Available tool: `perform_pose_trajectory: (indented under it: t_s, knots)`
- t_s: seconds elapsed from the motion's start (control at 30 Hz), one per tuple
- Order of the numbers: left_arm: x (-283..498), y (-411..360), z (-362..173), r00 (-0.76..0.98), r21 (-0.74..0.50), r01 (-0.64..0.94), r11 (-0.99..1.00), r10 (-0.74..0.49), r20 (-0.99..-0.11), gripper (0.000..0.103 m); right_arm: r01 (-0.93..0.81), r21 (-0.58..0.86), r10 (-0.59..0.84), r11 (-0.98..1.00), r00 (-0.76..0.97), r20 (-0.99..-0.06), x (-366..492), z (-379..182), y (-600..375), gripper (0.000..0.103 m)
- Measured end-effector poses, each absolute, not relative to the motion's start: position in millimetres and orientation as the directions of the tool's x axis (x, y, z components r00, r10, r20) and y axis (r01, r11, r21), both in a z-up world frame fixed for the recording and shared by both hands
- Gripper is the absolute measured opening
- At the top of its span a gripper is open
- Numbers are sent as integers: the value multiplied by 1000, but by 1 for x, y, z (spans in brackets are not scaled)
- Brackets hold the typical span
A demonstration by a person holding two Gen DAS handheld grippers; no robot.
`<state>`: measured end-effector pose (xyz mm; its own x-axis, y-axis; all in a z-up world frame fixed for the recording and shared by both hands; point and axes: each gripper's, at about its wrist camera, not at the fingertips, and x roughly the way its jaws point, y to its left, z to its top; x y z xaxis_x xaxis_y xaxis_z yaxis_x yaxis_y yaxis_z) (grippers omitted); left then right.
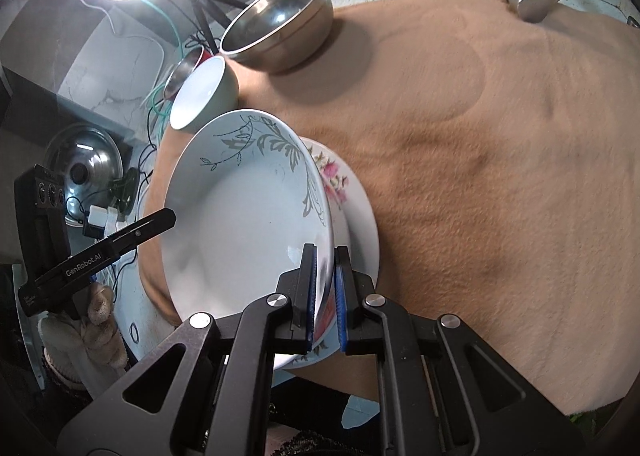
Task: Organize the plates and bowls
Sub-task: 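Carry the grey-branch plate with the left gripper onto the plate stack, then settle the grey-branch plate on the stack and open the left gripper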
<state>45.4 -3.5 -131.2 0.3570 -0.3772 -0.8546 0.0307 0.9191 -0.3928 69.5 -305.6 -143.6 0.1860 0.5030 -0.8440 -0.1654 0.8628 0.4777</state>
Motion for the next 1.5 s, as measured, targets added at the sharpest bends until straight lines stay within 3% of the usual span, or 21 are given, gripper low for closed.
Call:
perform_pose_trajectory:
  t_s: [1.5]
  knots:
    - [38,-1,-147,324,-358,29,933,-348,-880,13,-237,353,398,905,178,-900,64,-155,-282,10]
